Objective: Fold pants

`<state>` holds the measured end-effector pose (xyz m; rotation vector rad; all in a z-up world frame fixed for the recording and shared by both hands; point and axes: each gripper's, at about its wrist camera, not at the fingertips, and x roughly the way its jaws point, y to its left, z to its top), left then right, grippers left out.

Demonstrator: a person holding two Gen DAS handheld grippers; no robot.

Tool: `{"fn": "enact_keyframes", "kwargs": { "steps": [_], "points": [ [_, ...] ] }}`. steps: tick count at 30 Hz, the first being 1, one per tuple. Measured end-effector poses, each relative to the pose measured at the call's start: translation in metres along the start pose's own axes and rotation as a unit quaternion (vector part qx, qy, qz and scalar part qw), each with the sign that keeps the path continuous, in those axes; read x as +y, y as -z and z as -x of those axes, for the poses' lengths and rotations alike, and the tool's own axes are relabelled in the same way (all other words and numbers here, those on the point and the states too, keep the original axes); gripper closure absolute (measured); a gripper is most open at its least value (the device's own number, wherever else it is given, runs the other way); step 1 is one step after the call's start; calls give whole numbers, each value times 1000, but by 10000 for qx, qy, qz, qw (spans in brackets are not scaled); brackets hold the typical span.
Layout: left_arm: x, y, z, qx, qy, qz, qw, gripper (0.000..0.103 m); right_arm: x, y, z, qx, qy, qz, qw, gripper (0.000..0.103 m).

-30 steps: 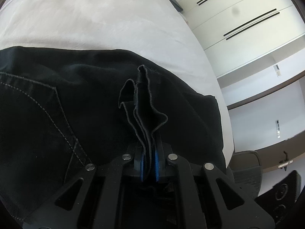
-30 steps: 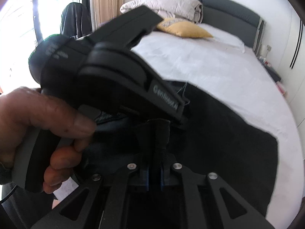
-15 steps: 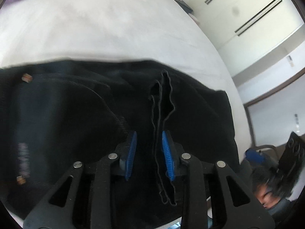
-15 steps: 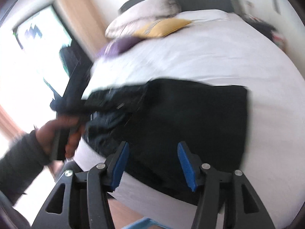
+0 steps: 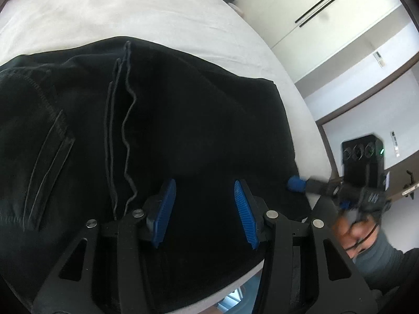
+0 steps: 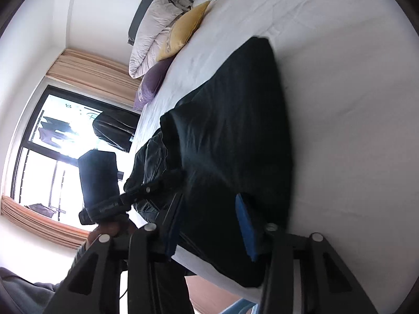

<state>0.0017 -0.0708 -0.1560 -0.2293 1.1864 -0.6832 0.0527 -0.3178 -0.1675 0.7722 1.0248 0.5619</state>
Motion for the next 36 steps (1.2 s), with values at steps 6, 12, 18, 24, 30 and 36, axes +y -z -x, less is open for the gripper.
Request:
{"fn": "enact_keyframes", "kwargs": {
  "steps": [6, 12, 18, 24, 30, 36],
  "points": [
    [-12, 6, 2, -100, -613, -154, 9979, 58, 26, -53, -7, -268, -359, 318, 9985, 48],
    [-33, 9, -9, -113, -1174, -465, 9919, 58, 15, -93, -77, 445, -504, 59, 9977, 45],
    [-34, 8, -16, -112, -1153, -431, 9923, 58, -7, -114, -86, 252, -249, -246, 9991, 57],
    [-32, 10, -15, -139, -1168, -421, 9922, 57, 19, -87, -55, 203, -593, -9, 9980, 42],
    [-29, 13, -13, -169, -1168, -432, 9921, 57, 3, -14, -52, 707, -1129, -381, 9904, 34],
    [-26, 20, -12, -213, -1120, -454, 9924, 57, -19, 1, -28, 483, -925, -826, 9911, 44]
  ]
}}
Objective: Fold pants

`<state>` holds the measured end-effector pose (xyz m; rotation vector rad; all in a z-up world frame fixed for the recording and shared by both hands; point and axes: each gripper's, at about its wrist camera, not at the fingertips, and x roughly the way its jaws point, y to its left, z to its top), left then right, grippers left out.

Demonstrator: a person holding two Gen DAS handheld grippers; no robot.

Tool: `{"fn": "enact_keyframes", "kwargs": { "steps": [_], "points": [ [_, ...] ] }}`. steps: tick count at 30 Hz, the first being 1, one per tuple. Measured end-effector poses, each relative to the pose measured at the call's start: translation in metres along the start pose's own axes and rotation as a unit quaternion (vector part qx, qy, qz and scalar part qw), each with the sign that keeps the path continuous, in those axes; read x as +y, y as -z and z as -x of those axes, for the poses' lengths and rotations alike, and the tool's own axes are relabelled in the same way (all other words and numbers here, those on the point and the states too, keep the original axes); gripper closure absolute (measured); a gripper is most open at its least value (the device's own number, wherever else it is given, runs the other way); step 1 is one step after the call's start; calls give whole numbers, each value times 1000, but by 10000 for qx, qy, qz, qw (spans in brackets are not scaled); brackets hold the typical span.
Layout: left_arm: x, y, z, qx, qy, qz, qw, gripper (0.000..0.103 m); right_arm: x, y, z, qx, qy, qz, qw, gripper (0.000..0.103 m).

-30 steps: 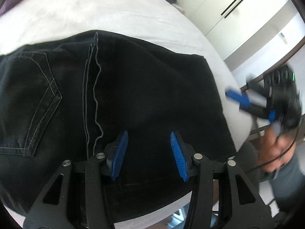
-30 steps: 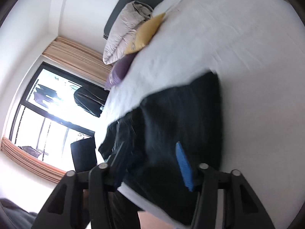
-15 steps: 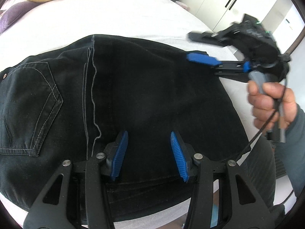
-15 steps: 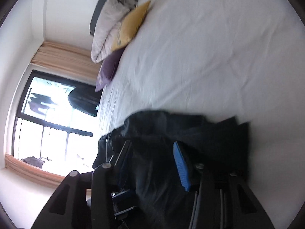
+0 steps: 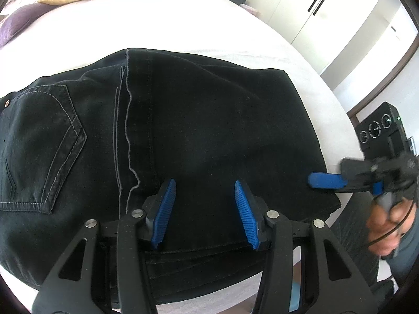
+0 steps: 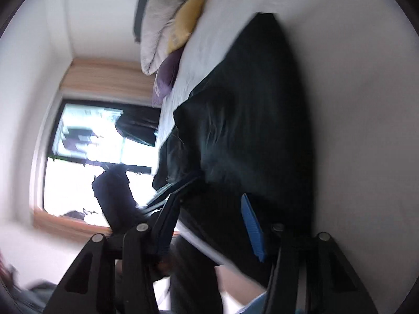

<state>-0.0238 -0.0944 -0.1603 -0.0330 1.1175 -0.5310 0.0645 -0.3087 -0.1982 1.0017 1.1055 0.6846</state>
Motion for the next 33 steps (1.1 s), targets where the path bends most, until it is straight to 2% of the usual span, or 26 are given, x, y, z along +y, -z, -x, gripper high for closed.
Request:
{"fn": "enact_keyframes", "kwargs": {
  "steps": [1, 5, 7, 8, 9, 10, 11, 14, 18, 21, 23, 24, 25, 26, 28, 31, 32, 33],
  "points": [
    [0, 1, 0, -7, 2, 13, 10000, 57, 6, 0, 4, -37, 2, 89, 10000, 37],
    [-1, 4, 1, -37, -74, 9, 10000, 57, 33, 3, 10, -13, -429, 504, 9978, 26],
    [-1, 6, 3, -59, -68, 24, 10000, 57, 25, 4, 1, 105, -381, 428, 9983, 25],
    [0, 7, 5, -70, -46, 48, 10000, 57, 10, 6, -7, 242, -189, 220, 9993, 25],
    [0, 8, 6, -78, -23, 61, 9999, 57, -2, 7, -12, 289, -98, 88, 9995, 27],
    [2, 10, 7, -85, 4, 63, 9999, 57, -9, 8, -9, 197, -112, 57, 9997, 37],
    [2, 11, 8, -107, 33, 63, 9999, 57, -11, 9, -6, 157, -180, -8, 9997, 39],
    [10, 15, 16, -188, 230, 205, 9993, 57, 3, 9, 9, 28, 16, 98, 9999, 33],
    [28, 21, 35, -417, 590, 609, 9955, 57, 33, 4, 13, -126, -395, 491, 9979, 26],
    [42, 30, 58, -662, 690, 886, 9915, 57, 34, -1, -3, -7, -491, 552, 9973, 23],
    [56, 38, 80, -879, 676, 1098, 9877, 53, 18, -1, -19, 117, -454, 327, 9984, 23],
    [64, 43, 91, -997, 690, 1226, 9850, 49, 8, 0, -26, 194, -273, 202, 9992, 24],
    [76, 49, 103, -1117, 688, 1391, 9815, 44, -1, 2, -28, 173, -125, 132, 9997, 33],
    [92, 56, 117, -1254, 634, 1611, 9769, 42, -3, 3, -23, 76, -159, 74, 9998, 35],
    [127, 73, 144, -1537, 497, 2077, 9648, 35, 2, 6, -12, 44, -203, 18, 9998, 31],
    [188, 102, 181, -1989, 363, 2919, 9348, 34, 18, 9, -1, 3, -207, 190, 9996, 28],
    [209, 111, 191, -2133, 279, 3170, 9237, 31, 24, 9, 2, -24, -244, 248, 9994, 28],
    [223, 117, 198, -2213, 203, 3327, 9165, 26, 29, 8, 5, -77, -284, 288, 9992, 27]
  ]
}}
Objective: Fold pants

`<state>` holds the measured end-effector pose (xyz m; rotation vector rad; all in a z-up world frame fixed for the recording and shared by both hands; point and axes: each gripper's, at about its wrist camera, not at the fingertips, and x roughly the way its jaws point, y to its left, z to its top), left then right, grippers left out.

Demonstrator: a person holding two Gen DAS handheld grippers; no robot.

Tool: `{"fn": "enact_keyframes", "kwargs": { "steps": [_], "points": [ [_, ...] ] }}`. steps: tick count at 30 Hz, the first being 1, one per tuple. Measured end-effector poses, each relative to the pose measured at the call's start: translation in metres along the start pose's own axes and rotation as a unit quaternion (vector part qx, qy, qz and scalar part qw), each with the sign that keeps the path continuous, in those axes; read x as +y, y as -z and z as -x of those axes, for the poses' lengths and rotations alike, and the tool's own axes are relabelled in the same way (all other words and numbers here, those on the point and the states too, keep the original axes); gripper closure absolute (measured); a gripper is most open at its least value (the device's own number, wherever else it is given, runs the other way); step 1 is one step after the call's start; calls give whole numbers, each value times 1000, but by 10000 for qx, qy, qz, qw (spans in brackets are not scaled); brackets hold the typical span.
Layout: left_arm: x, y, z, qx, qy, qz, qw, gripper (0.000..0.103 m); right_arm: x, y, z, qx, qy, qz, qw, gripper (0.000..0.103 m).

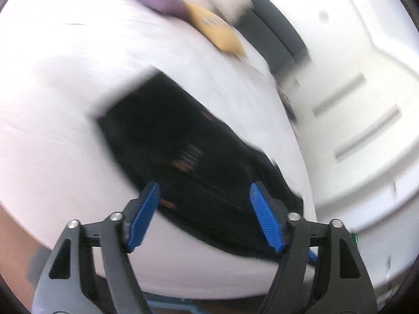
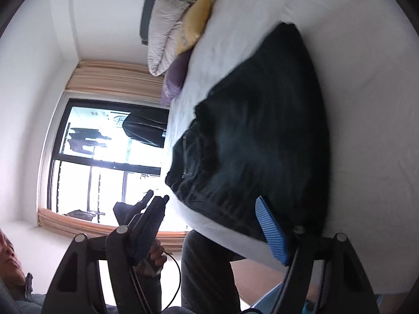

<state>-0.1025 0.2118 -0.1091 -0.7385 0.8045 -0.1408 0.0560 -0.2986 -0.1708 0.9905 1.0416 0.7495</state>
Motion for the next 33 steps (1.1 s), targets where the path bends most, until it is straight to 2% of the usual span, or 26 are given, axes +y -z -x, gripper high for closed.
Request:
{"fn": "enact_keyframes", "kwargs": {
  "steps": [2, 6, 9, 11, 15, 24, 28, 30, 32, 33],
  "points": [
    [24, -13, 7, -94, -29, 231, 9997, 24, 6, -2, -1, -80, 7, 29, 10000, 25],
    [51, -24, -8, 148, 39, 599, 9981, 20, 15, -2, -12, -89, 74, 29, 9999, 20],
    [68, -27, -15, 214, 286, 833, 9959, 10, 22, 1, -18, -60, 47, 86, 9999, 17],
    [71, -27, -20, 199, 390, 869, 9953, 9, 27, 1, -20, -93, 26, 180, 9998, 15],
    [69, -33, -37, 182, 552, 916, 9941, 8, 38, 0, -22, -117, -13, 304, 9995, 15],
    [81, -36, -61, 250, 550, 1135, 9917, 9, 48, 3, -26, -80, -118, 421, 9990, 15],
    [99, -35, -62, 61, 940, 1493, 9843, 10, 48, 5, -29, -20, -149, 437, 9989, 15],
    [99, -38, -64, 79, 978, 1466, 9843, 10, 48, 6, -29, -11, -168, 446, 9989, 15],
    [97, -40, -67, 119, 1010, 1358, 9855, 14, 48, 7, -30, -8, -173, 438, 9989, 15],
    [95, -41, -67, 131, 1021, 1346, 9855, 23, 48, 7, -30, -9, -168, 443, 9989, 15]
  ]
}}
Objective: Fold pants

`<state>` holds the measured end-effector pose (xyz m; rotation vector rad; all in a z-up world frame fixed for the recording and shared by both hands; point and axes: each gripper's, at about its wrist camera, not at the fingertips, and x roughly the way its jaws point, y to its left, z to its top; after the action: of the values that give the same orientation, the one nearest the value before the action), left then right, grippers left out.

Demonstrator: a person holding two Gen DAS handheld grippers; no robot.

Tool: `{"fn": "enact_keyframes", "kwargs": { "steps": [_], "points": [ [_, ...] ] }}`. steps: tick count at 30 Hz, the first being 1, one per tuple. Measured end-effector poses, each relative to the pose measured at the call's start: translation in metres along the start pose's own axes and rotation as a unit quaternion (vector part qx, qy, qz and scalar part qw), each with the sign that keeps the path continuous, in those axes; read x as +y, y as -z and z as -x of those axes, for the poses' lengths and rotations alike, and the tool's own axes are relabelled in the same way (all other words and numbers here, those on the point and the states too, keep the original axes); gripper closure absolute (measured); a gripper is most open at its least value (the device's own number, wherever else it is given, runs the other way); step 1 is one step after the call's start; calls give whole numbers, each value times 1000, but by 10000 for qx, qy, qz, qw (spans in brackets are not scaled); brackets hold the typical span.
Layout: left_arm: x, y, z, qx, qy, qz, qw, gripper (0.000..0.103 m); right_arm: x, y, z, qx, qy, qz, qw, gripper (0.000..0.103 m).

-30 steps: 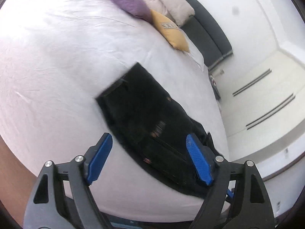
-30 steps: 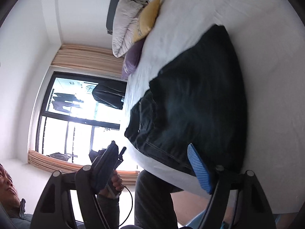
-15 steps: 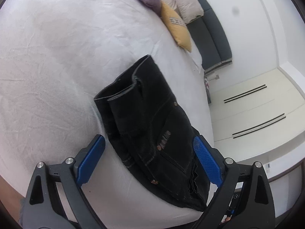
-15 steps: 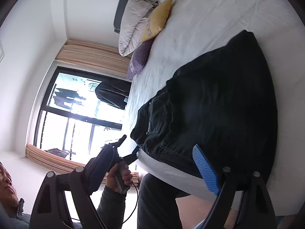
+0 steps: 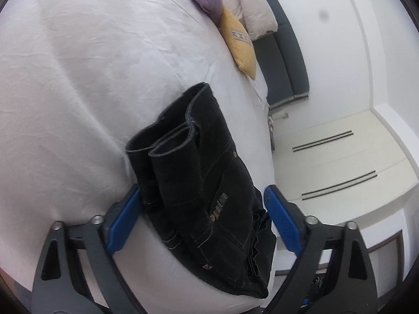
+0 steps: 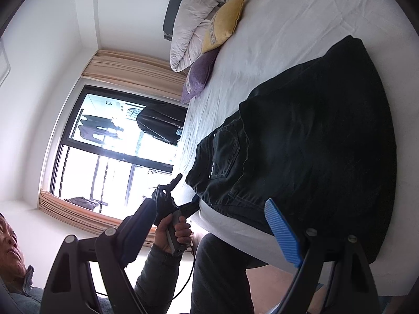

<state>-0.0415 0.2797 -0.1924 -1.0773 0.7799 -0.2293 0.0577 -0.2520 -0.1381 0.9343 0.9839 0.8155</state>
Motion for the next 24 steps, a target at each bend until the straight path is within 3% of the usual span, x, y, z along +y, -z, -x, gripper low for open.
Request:
{"fn": "enact_keyframes", "kwargs": {
  "steps": [1, 2, 3, 4, 12, 16, 20, 24],
  "points": [
    [-1, 0, -1, 22, 42, 24, 10000, 41, 0, 0, 0, 5, 3, 5, 10000, 15],
    [2, 0, -3, 50, 110, 102, 9999, 52, 1, 1, -1, 17, -5, 16, 10000, 15],
    [6, 0, -5, 64, 162, 215, 9996, 71, 2, 2, -2, 30, -13, 30, 10000, 15],
    [12, -1, -7, 56, 177, 345, 9992, 75, 2, 3, -2, 38, -13, 38, 10000, 15],
    [23, 0, -11, 33, 106, 375, 9992, 90, 13, 7, -13, 130, -11, 113, 9999, 15],
    [14, 3, -11, -99, -52, 186, 9998, 92, 27, 1, -26, 235, 90, 332, 9991, 15],
    [-14, 9, -9, -238, -341, -395, 9984, 94, 48, -18, -61, 529, 801, 724, 9927, 15],
    [-51, 21, -10, -342, -678, -1153, 9904, 95, 70, -40, -101, 698, 1238, 1134, 9833, 13]
  ]
}}
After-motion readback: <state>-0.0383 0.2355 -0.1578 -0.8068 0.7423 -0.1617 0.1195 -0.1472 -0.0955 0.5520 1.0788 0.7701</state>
